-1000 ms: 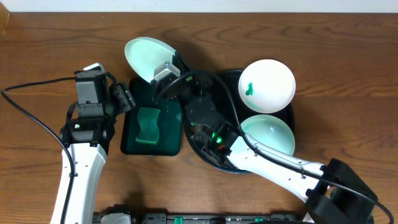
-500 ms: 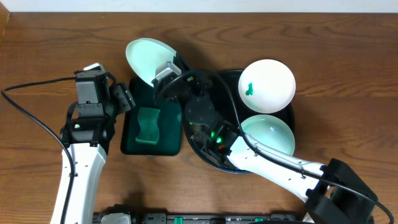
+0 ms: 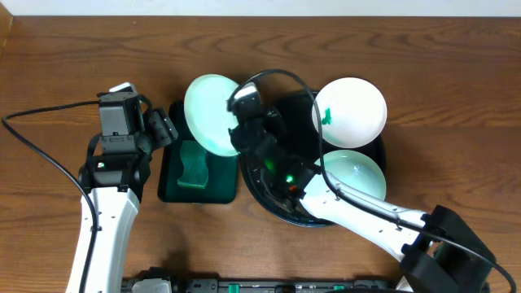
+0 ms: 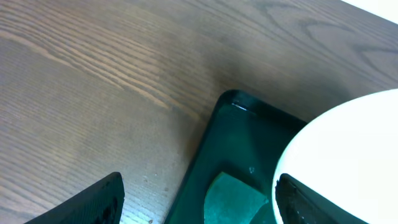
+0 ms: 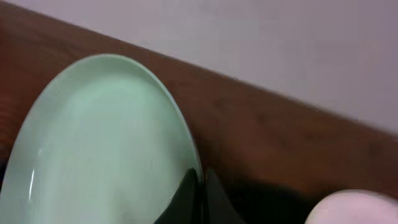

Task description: Clean dirty plates on tray and stack at the side

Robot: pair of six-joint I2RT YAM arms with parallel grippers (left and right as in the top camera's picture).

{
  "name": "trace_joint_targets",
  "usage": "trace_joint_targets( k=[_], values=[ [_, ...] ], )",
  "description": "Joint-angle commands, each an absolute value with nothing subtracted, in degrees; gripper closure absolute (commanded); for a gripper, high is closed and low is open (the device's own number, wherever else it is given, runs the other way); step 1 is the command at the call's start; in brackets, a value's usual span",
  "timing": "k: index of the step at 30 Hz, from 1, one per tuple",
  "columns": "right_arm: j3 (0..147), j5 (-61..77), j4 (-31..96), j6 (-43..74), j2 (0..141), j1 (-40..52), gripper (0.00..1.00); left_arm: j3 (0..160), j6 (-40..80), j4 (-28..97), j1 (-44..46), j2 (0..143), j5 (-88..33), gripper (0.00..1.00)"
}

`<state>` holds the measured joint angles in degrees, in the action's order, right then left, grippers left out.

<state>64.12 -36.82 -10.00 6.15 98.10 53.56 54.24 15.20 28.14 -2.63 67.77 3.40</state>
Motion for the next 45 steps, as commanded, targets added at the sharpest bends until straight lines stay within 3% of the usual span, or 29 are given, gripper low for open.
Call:
trace_joint_targets(
  k=[1,9,24,45],
  values=[
    [65.04,-35.2,-9.04,20.14,98.61,53.17,0.99,55.24,15.68,28.18,-2.87,68.05,4.14,0.22],
    [65.06,-31.66,-8.25,19.68,97.41,50.7,0.99,55.24,15.68,28.21,-2.87,68.05,4.12,0.22],
    [65.17,-10.35,6.72,27.44,87.5,32.58,0.99,55.24,15.68,28.21,-2.87,68.05,4.12,0.22],
    [65.14,-8.05,28.86,27.44,82.5,-4.95,0.99,55.24,15.68,28.18,-2.87,68.05,4.12,0.22]
  ],
)
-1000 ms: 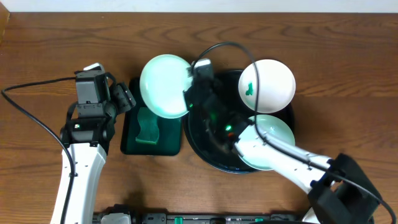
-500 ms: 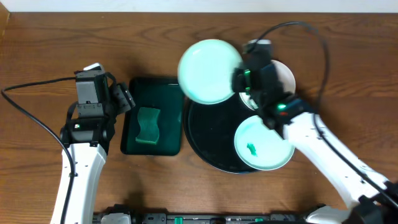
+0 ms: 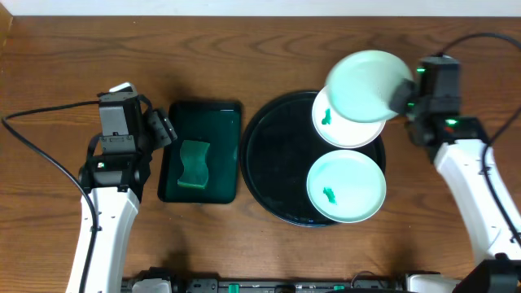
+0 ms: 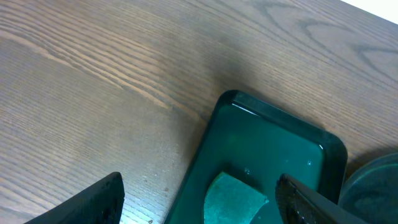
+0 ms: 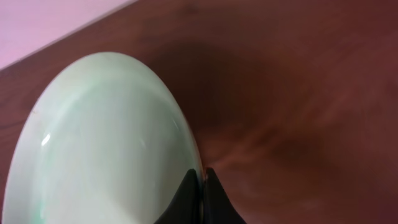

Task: Clean dirty plates on tray and stack at the side
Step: 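Carry the pale green plate right and set it on the table, then release the plate and move the right gripper back toward the tray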

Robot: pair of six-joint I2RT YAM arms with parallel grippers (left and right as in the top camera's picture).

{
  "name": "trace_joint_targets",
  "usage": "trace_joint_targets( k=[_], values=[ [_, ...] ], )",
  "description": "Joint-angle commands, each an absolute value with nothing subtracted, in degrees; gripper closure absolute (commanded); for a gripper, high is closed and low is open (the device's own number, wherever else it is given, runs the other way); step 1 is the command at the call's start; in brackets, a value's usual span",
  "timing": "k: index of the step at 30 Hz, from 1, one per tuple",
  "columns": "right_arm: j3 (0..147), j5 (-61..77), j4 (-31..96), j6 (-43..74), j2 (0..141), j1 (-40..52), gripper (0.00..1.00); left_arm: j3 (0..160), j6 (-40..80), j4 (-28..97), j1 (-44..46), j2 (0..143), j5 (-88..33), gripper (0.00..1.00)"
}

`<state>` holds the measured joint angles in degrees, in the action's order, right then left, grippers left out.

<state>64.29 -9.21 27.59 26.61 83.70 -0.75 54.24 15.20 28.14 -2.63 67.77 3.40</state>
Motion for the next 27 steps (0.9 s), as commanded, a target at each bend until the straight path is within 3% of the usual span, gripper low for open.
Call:
trace_joint_targets(
  k=[1,12,18,27],
  values=[
    [65.14,-8.05,30.11,27.42,82.5,-6.92,0.99,55.24,15.68,28.18,-2.87,68.05,4.14,0.22],
    [65.08,-8.43,39.05,28.03,82.52,-21.1,0.99,55.24,15.68,28.18,-2.87,68.05,4.12,0.22],
    [62.89,-13.08,41.1,28.21,82.81,-21.78,0.99,55.24,15.68,28.18,-2.87,68.05,4.12,0.22],
    [53.15,-13.21,32.99,30.24,83.26,-21.71,0.99,55.24,15.68,28.18,-2.87,68.05,4.12,0.22]
  ],
)
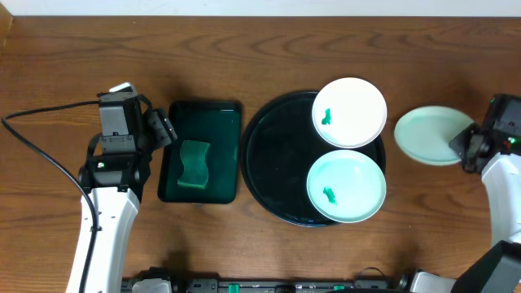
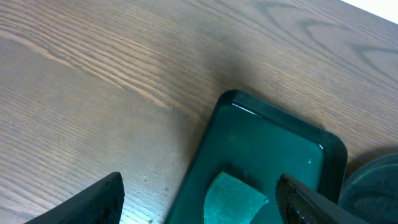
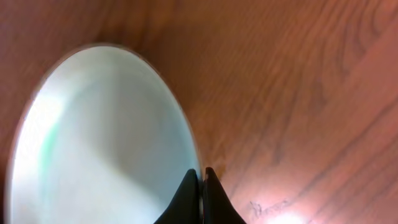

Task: Clean dirty plates on tray and stack at the side
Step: 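Release the plate and move the right gripper back toward the tray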

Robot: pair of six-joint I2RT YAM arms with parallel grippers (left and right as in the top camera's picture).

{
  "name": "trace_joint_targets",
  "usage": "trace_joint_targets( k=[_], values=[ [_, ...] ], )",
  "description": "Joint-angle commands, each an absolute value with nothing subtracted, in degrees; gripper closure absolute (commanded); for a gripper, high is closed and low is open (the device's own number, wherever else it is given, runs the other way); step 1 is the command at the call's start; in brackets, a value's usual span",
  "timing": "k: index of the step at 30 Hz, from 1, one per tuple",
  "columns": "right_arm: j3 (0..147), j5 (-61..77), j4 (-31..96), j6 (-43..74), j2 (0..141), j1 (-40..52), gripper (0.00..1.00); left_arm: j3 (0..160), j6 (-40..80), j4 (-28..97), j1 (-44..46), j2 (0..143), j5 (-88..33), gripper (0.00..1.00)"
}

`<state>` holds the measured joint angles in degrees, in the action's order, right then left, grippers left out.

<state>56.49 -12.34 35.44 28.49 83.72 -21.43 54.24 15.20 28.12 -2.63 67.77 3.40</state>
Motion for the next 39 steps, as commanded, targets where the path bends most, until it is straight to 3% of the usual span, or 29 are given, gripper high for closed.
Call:
trace_joint_targets(
  k=[1,13,24,26,28,30,39],
  values=[
    [51.81,-13.06,31.7,30.22,83.26,-21.65,0.99,55.24,15.68,28.18,-2.87,68.05,4.14,0.22],
    [41.32,-10.02,18.57,30.2,83.26,-21.65,0.99,55.24,15.68,28.21,-2.87,68.05,4.12,0.22],
    [40.64,-5.26,18.15,30.17,83.26,-21.65,0.94,55.24,15.68,28.21,-2.87,68.05,4.12,0.22],
    [40.64,-5.3,18.72,30.17,83.26,-21.65,0.85,55.24,15.68,28.18,-2.87,68.05,4.12,0.22],
    [40.64,-5.28,19.16,28.97,83.26,-21.65,0.62,55.24,15.68,28.21,-2.87,68.05,4.14,0.22],
    [40.82,-4.91,20.27,24.88,83.13,-21.67,0.47,55.24,15.68,28.18,-2.87,68.05,4.12,0.22],
    [52.4,6.68,39.86,18.96,78.37,-20.38,0.33,55.24,15.68,28.18,-2.87,68.05,4.12,0.22]
  ],
)
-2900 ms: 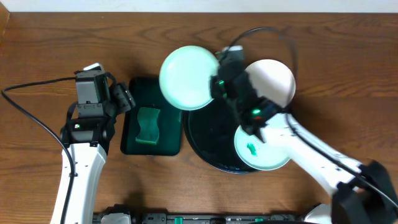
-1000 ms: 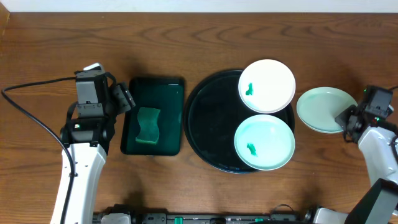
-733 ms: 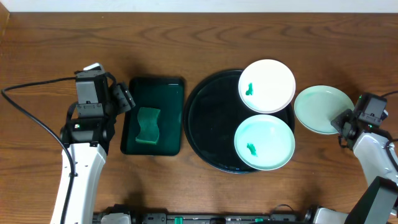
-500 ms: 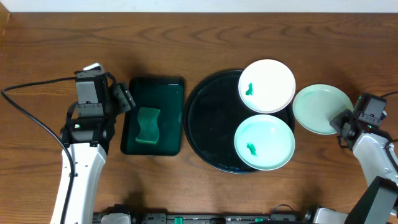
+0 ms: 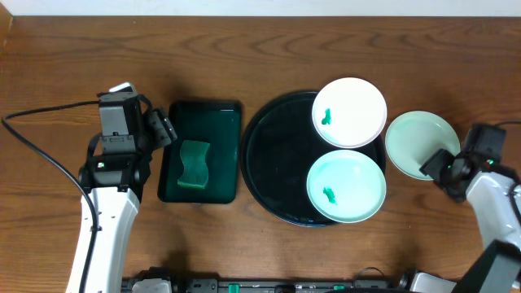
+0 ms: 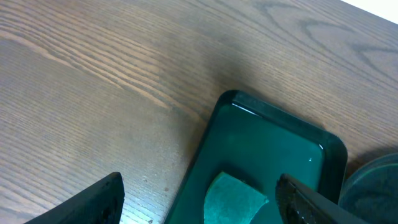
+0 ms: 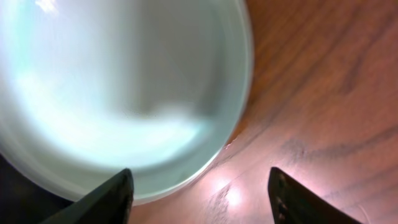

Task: Clean dirty plates on tray and stack at the side
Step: 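Release the plate and move the right gripper back toward the tray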

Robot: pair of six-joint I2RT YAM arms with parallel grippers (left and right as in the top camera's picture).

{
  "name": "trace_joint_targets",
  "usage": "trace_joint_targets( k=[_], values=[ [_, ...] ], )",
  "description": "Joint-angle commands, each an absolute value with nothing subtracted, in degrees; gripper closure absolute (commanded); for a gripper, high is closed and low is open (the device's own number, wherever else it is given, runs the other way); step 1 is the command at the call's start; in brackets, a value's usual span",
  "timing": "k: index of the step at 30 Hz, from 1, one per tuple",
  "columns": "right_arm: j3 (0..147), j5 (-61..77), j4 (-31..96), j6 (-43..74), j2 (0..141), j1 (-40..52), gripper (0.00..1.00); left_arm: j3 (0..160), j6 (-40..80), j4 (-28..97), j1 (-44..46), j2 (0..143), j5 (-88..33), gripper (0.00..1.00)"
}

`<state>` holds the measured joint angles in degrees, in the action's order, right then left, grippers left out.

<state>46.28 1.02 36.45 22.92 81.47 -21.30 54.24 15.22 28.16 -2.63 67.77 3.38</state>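
Note:
A clean pale green plate point(image 5: 419, 144) lies flat on the table just right of the round black tray point(image 5: 281, 163); it fills the upper left of the right wrist view point(image 7: 118, 87). On the tray rest a white plate point(image 5: 350, 111) with a green smear and a mint plate point(image 5: 346, 185) with a green smear. My right gripper point(image 5: 440, 165) point(image 7: 199, 199) is open at the clean plate's near right edge, holding nothing. My left gripper point(image 5: 163, 128) point(image 6: 199, 205) hangs open by the upper left of the sponge tray.
A dark green rectangular tray point(image 5: 201, 150) point(image 6: 267, 162) left of the round tray holds a green sponge point(image 5: 194, 164) point(image 6: 235, 200). Bare wood table point(image 5: 244, 49) lies behind. The left arm's black cable point(image 5: 41, 150) loops over the table's left part.
My right gripper has let go of the pale green plate and is open; the plate now lies flat nearer the round tray. The left arm has not moved.
My right gripper held the pale green plate on edge over the sponge tray. Then it held the plate above the white plate at the round tray's right. Then the plate was low over the table right of the tray, and now it lies there, released.

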Motion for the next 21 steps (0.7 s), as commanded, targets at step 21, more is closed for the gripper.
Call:
trace_joint_targets(
  k=[21],
  values=[
    [57.95,0.23,60.88,12.75,82.74,6.04,0.48,55.24,15.68,28.18,-2.87,68.05,4.12,0.22]
  ],
)
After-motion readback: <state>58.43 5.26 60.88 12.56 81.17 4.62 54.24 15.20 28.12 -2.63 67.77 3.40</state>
